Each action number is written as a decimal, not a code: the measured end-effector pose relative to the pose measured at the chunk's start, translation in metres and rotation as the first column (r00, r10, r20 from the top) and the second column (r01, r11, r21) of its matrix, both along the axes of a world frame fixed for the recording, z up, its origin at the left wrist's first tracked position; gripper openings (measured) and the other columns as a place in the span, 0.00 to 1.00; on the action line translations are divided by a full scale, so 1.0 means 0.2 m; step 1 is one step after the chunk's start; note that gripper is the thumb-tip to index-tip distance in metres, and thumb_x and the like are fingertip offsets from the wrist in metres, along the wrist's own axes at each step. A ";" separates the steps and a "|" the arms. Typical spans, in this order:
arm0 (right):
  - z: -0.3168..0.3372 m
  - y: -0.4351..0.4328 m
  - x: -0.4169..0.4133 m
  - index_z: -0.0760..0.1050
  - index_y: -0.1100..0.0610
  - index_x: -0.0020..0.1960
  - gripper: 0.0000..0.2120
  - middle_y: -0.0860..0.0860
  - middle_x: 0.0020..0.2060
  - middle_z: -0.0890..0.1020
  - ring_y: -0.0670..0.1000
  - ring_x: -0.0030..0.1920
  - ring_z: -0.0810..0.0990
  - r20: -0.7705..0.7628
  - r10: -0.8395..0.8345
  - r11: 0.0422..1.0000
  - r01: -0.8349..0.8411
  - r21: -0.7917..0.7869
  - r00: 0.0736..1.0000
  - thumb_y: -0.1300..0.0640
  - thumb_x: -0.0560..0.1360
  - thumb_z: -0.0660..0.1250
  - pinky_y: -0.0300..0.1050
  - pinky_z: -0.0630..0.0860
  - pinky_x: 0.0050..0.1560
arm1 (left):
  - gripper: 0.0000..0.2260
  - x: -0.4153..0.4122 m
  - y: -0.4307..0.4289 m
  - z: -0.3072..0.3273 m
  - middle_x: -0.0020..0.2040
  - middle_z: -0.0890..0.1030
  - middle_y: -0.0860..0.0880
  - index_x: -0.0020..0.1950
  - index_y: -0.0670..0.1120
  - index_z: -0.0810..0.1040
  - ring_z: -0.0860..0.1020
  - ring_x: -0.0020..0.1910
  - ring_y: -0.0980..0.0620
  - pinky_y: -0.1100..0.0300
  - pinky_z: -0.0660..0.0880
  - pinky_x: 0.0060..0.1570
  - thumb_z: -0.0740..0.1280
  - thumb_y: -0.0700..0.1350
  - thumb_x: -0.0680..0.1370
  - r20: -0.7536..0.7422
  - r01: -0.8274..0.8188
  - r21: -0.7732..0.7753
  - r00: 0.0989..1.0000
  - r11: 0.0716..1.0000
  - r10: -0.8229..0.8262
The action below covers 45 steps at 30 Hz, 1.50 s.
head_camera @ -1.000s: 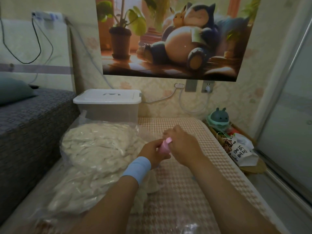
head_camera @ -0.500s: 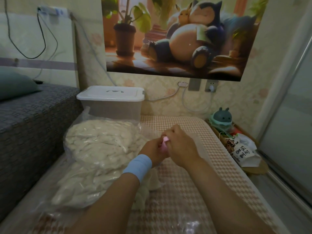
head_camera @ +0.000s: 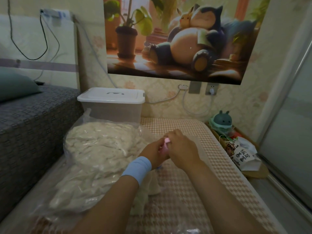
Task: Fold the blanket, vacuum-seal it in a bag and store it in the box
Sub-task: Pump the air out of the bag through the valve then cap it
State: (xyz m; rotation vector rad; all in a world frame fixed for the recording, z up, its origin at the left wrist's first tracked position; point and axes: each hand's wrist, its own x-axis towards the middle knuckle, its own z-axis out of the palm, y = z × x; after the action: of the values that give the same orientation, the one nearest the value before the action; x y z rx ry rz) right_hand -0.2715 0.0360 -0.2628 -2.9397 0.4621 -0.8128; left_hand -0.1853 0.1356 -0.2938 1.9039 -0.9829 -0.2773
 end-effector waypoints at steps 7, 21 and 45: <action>0.40 0.06 -0.09 0.80 0.58 0.58 0.13 0.52 0.52 0.77 0.44 0.43 0.72 0.662 0.145 0.979 -0.013 -0.201 0.735 0.55 0.81 0.59 0.34 0.65 0.35 | 0.21 0.06 0.03 -0.01 0.54 0.81 0.54 0.61 0.60 0.74 0.78 0.52 0.53 0.58 0.76 0.55 0.74 0.49 0.70 -0.027 0.009 0.018 1.000 1.000 -0.008; 0.44 0.12 -0.09 0.80 0.58 0.60 0.16 0.53 0.51 0.78 0.48 0.44 0.74 0.644 0.234 0.966 -0.096 -0.242 0.729 0.58 0.80 0.57 0.39 0.72 0.36 | 0.21 0.05 0.06 -0.04 0.53 0.81 0.55 0.52 0.70 0.72 0.78 0.53 0.52 0.54 0.76 0.57 0.75 0.48 0.69 -0.085 -0.017 -0.026 0.996 1.000 0.015; 0.20 0.07 0.00 0.78 0.54 0.53 0.15 0.49 0.49 0.76 0.52 0.42 0.77 0.314 0.127 0.990 -0.100 -0.100 0.941 0.52 0.79 0.54 0.48 0.74 0.37 | 0.19 0.03 0.04 -0.04 0.52 0.80 0.52 0.58 0.63 0.73 0.78 0.50 0.52 0.59 0.78 0.48 0.72 0.46 0.72 -0.163 -0.039 -0.078 0.986 0.996 0.026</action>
State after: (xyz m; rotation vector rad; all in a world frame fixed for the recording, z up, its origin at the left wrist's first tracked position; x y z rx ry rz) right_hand -0.2723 0.0500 -0.2224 -2.7933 0.2377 -1.2901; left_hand -0.1785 0.1430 -0.3021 1.7918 -0.8420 -0.3616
